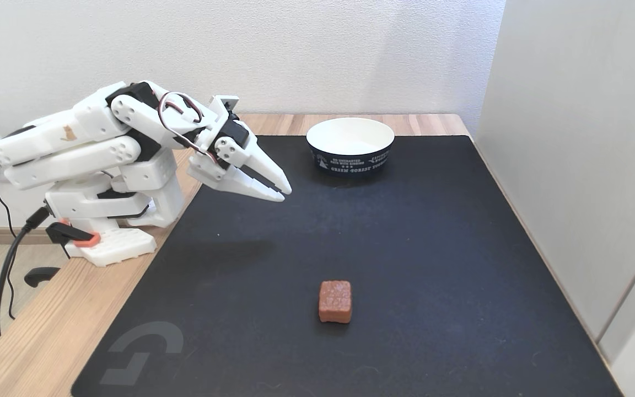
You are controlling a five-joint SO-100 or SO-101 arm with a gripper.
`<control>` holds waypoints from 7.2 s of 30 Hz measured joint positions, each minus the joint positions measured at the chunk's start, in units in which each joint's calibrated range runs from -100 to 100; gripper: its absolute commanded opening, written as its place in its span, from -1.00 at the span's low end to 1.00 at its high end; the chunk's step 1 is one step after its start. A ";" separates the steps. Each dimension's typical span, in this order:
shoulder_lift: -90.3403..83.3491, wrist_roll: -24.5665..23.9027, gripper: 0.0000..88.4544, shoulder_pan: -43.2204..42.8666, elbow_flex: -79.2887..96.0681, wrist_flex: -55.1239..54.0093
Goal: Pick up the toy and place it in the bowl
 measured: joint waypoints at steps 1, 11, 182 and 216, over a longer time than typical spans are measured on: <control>0.00 0.00 -0.95 0.00 0.00 0.00; 0.00 0.00 -0.95 0.00 0.00 0.00; 72.36 -9.47 -0.95 -20.72 -58.76 -23.72; 91.76 -14.77 -0.45 -33.62 -43.17 -64.50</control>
